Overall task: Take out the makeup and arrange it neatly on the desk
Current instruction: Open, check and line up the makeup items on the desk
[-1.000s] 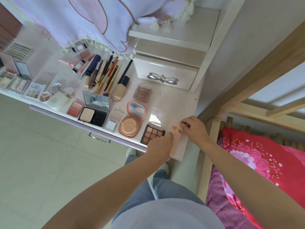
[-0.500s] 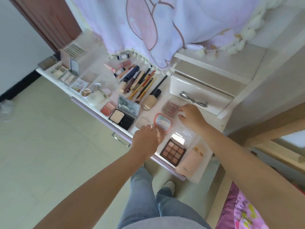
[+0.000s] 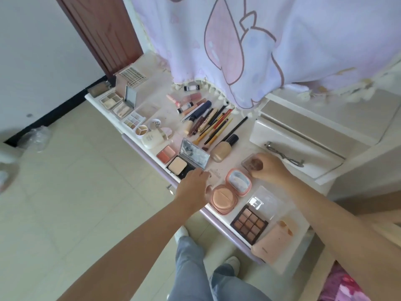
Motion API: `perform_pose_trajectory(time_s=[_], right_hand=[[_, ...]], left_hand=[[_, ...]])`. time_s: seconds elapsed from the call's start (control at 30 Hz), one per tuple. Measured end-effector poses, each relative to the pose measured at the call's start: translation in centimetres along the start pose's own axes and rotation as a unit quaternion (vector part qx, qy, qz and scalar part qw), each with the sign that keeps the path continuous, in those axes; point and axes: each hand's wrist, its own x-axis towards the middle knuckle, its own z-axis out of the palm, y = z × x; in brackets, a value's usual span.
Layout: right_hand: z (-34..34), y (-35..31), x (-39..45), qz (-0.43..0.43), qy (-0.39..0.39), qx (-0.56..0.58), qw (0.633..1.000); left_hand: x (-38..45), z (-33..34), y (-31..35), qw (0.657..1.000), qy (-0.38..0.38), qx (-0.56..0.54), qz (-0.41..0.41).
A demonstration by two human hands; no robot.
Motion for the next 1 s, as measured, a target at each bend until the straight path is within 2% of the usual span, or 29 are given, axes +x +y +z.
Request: perform_pose_trajectory(time_s=[0.07,0.13,0.23,0.3,0.47,0.67,0.83,1.0], right_hand=[[-1.5,0.2,-2.0,0.0,0.009,0.066,0.998],[-3.2,0.0,-4.3,-0.02,0.029,0.094,0.995],[-6.0,-1.4,-7.5,-0.06,0.03,0.122,0.99],[-7.3,-2.4,-9.3,-0.086,0.034,0.126,0.988],[-8.7,-3.4,-12.3,-0.104,0.074,0.136,0.982],[-9.1,-2.8,-13.9,-0.077,0.073,0.162,0.981],[-9.2,-2.3,-14.6,-0.07,0.061,0.148,0.985],[-9.8,-0.5,-15.3,-0.002,0.038,0.258,0.965]], left_hand=[[0.9,-0.5,0.7,0.998,-0.016,-0.061,0.014],[1.9,-1.2,1.9,0.984,-0.053,-0.169,0.023],[3.2,-2.8,4.1,0.925,-0.128,-0.357,0.031],[3.8,-3.8,5.5,0.894,-0.165,-0.411,0.065],[3.7,-5.6,7.9,0.85,-0.181,-0.464,0.172],[3.0,-5.5,8.9,0.825,-0.191,-0.505,0.165],[2.8,-5.0,9.7,0.821,-0.211,-0.506,0.161],[2.7,-4.1,10.4,0.828,-0.231,-0.483,0.168]])
